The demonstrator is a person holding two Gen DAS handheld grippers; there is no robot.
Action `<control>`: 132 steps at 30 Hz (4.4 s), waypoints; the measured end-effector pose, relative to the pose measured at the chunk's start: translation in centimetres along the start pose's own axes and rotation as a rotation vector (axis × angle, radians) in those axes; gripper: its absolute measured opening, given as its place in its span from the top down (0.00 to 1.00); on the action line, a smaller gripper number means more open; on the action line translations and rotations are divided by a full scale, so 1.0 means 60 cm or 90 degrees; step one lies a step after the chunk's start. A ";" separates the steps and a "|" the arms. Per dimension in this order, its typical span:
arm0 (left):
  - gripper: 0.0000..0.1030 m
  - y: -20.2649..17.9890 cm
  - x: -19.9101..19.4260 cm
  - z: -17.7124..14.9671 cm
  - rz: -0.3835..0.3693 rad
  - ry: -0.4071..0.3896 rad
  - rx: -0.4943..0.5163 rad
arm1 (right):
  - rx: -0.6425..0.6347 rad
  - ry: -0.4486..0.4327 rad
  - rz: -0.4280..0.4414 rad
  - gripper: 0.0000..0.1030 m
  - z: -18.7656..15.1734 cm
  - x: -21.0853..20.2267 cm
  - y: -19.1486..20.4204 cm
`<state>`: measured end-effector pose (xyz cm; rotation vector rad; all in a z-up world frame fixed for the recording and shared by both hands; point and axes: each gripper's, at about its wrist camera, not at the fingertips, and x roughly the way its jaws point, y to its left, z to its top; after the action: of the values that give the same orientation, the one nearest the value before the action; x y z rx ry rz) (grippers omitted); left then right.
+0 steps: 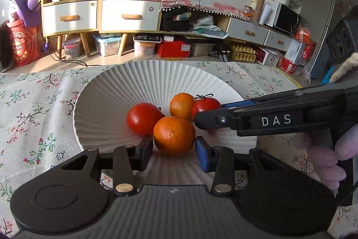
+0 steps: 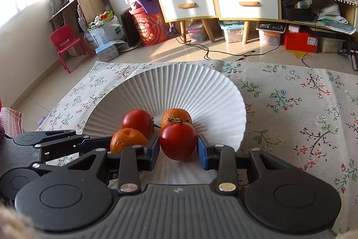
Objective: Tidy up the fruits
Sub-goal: 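Carry the red tomato and mandarin over the white plate with both tools, then open both tools to release the fruits into the plate, then withdraw both tools from the plate toward the remaining fruits, then grasp a brown kiwi with the left tool while the right tool grasps a yellow tomato, then carry the kiwi and yellow tomato over the white plate with both tools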
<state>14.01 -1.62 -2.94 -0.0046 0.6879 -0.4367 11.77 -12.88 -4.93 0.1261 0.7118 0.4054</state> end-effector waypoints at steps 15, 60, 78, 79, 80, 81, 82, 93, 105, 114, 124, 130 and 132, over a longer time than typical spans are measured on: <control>0.48 -0.011 -0.001 0.001 0.026 -0.003 0.021 | 0.024 -0.024 0.004 0.59 0.008 -0.012 -0.005; 0.09 -0.065 -0.153 -0.139 0.081 0.094 -0.010 | -0.035 0.032 -0.048 0.01 -0.133 -0.118 0.062; 0.76 -0.046 -0.160 -0.169 0.019 0.099 -0.064 | -0.086 0.047 -0.047 0.07 -0.172 -0.085 0.084; 0.84 -0.045 -0.160 -0.169 0.019 0.099 -0.066 | -0.088 0.045 -0.044 0.08 -0.172 -0.084 0.085; 0.86 -0.043 -0.159 -0.168 0.017 0.100 -0.070 | -0.090 0.043 -0.042 0.12 -0.171 -0.083 0.085; 0.86 -0.041 -0.160 -0.168 0.014 0.100 -0.074 | -0.093 0.038 -0.046 0.14 -0.170 -0.082 0.086; 0.86 -0.038 -0.161 -0.168 0.011 0.100 -0.076 | -0.093 0.038 -0.046 0.18 -0.170 -0.082 0.086; 0.86 -0.034 -0.162 -0.166 0.003 0.105 -0.078 | -0.118 0.028 -0.035 0.53 -0.160 -0.070 0.096; 0.87 -0.029 -0.163 -0.159 0.005 0.101 -0.085 | -0.126 0.039 -0.001 0.76 -0.153 -0.071 0.106; 0.87 -0.028 -0.167 -0.143 0.008 0.085 -0.083 | -0.115 0.037 0.004 0.76 -0.146 -0.080 0.105; 0.87 -0.023 -0.168 -0.123 0.014 0.074 -0.088 | -0.107 0.059 -0.001 0.76 -0.133 -0.090 0.108; 0.87 -0.011 -0.169 -0.102 0.021 0.057 -0.108 | -0.108 0.053 -0.006 0.76 -0.119 -0.097 0.107; 0.87 -0.010 -0.169 -0.097 0.025 0.052 -0.110 | -0.105 0.052 -0.013 0.76 -0.114 -0.099 0.105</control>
<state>3.28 2.61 -1.15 -0.1366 0.8032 -0.3409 1.19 -9.66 -4.87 -0.0535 0.7560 0.4505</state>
